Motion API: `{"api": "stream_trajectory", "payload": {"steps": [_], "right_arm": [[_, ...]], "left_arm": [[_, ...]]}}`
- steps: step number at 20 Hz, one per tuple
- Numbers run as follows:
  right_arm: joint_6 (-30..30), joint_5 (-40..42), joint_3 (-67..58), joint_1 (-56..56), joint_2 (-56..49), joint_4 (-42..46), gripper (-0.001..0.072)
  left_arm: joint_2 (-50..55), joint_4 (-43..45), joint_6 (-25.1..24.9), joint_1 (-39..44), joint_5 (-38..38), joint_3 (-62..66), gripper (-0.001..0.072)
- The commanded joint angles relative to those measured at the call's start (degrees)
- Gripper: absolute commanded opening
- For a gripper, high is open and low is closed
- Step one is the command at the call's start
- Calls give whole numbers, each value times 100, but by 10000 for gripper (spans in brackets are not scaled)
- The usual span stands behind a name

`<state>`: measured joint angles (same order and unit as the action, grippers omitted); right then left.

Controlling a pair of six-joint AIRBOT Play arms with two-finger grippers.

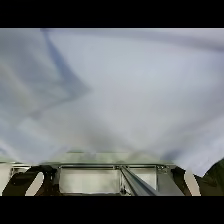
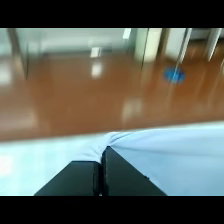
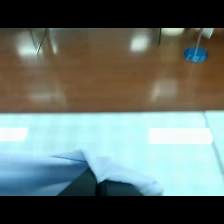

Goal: Fold the shirts.

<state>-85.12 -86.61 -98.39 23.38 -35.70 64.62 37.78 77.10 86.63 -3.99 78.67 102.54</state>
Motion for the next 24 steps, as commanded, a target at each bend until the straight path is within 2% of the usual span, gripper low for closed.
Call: {"api": "stream_trajectory", "payload": {"steps": [1, 3, 6, 8, 11, 13, 15, 18, 20, 22, 24], "right_arm": [[192, 92, 1416, 0, -42, -682, 19], [479, 350, 2391, -4, -256, -1097, 19], [807, 1198, 3488, -4, -964, -1224, 19], [1064, 1683, 3648, -4, -1794, -1434, 19], [1617, 2330, 3554, -4, -3171, -2404, 19], [1755, 2599, 3202, -136, -4076, -2636, 19], [1746, 2774, 2621, -389, -4894, -2629, 19], [1434, 2879, 1670, -686, -5888, -2590, 19], [1126, 2824, 1296, -754, -6293, -2599, 19], [1104, 2782, 1250, -750, -6389, -2551, 19], [1108, 2579, 1250, -732, -6376, -2354, 19]], "left_arm": [[66, 688, 393, 223, 81, -1287, 22], [334, 599, 535, 223, -417, -2363, 23], [1169, 94, 566, 223, -1659, -3449, 23], [2120, -267, 562, 223, -2297, -3497, 22], [3685, -621, 564, 221, -2935, -2859, 23], [4631, -669, 570, 221, -2894, -2063, 22], [5383, -667, 848, 221, -2730, -1250, 22], [6133, -675, 1172, 223, -2376, -431, 23], [6380, -686, 1163, 221, -1978, -280, 23], [6467, -662, 1078, 210, -1663, -280, 23], [6478, -664, 671, 210, -1421, -280, 23]]}}
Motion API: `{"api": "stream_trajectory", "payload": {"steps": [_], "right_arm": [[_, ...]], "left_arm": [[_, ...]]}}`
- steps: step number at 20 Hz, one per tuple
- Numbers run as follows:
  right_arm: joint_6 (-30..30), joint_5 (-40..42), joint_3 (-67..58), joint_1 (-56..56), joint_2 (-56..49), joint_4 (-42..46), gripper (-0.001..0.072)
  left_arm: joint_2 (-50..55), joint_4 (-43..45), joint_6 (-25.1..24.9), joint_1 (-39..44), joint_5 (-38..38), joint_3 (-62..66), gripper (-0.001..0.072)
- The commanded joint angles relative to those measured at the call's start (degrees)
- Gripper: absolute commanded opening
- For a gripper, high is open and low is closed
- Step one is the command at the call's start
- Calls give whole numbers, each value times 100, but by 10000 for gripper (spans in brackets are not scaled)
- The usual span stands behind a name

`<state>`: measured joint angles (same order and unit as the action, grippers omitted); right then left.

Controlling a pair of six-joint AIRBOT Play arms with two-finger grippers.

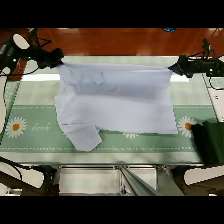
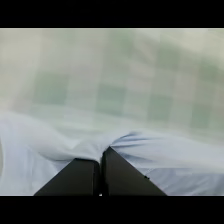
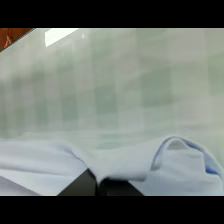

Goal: Fold the shirts.

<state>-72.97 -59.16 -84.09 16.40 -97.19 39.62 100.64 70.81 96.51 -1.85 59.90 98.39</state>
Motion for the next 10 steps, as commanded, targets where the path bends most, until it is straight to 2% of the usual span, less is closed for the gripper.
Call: {"api": "stream_trajectory", "payload": {"steps": [1, 3, 5, 10], "right_arm": [[-103, -354, -179, -17, -221, 271, 19], [-105, -730, -177, -9, -216, 649, 19], [-127, -1058, -168, -31, -216, 1064, 19], [-162, -935, 201, -129, -223, 1200, 19]], "left_arm": [[190, -35, -490, -2, 621, 136, 23], [192, -33, -857, -26, 1038, 136, 23], [201, -33, -1014, -39, 1423, 114, 23], [361, -35, -1163, -26, 1617, -474, 23]]}}
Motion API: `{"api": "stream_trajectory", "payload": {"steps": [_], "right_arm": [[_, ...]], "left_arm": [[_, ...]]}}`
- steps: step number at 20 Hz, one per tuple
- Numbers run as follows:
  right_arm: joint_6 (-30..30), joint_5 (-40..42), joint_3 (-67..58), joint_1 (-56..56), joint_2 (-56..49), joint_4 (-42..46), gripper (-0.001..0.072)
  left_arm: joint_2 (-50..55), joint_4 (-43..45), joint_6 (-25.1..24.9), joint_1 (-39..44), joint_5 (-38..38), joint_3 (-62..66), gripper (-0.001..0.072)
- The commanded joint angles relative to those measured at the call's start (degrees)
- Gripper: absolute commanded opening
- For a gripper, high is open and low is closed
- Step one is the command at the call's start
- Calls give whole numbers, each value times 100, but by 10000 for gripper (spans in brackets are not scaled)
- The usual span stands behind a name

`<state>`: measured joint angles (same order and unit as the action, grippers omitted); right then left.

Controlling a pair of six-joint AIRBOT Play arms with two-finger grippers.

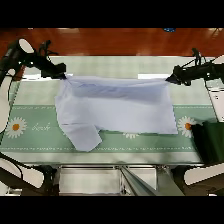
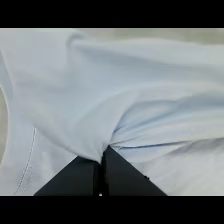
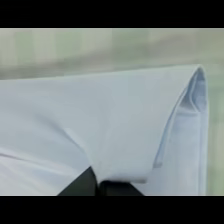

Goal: Fold the shirts.

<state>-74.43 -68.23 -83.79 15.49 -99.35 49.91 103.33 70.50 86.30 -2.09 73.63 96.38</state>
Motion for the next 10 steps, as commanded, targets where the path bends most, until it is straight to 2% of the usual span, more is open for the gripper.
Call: {"api": "stream_trajectory", "payload": {"steps": [1, 10], "right_arm": [[-17, -15, 236, -37, -7, 173, 19], [-315, -297, 321, -37, -9, 732, 19]], "left_arm": [[140, -4, -144, 2, 297, -378, 23], [258, 0, -190, -46, 509, -496, 23]]}}
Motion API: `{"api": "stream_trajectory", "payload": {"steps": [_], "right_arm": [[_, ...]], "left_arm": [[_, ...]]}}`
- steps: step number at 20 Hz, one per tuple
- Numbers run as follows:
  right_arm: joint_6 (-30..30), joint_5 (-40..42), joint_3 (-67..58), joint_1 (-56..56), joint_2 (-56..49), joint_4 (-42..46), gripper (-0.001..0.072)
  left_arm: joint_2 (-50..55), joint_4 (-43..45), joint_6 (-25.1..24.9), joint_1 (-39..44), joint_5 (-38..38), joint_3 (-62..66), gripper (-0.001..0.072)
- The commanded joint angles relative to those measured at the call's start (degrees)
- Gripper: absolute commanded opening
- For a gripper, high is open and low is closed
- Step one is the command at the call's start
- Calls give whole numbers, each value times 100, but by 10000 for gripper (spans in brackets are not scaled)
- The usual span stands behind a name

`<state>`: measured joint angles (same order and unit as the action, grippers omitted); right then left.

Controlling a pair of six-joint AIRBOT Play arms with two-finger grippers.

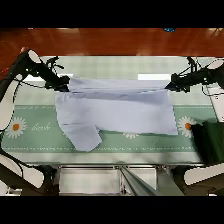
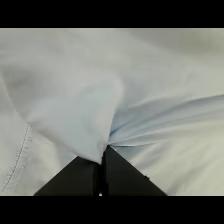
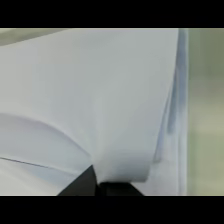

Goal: Fold the shirts.

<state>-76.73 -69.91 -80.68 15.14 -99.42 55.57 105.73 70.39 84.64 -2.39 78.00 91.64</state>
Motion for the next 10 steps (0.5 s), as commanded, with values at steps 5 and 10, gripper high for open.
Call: {"api": "stream_trajectory", "payload": {"steps": [5, 10], "right_arm": [[-380, -330, -4, 46, 46, 166, 409], [-518, -710, -31, 831, 957, 529, 409]], "left_arm": [[13, 103, 133, -48, 562, 35, 509], [-743, 157, 212, -682, 1019, -197, 509]]}}
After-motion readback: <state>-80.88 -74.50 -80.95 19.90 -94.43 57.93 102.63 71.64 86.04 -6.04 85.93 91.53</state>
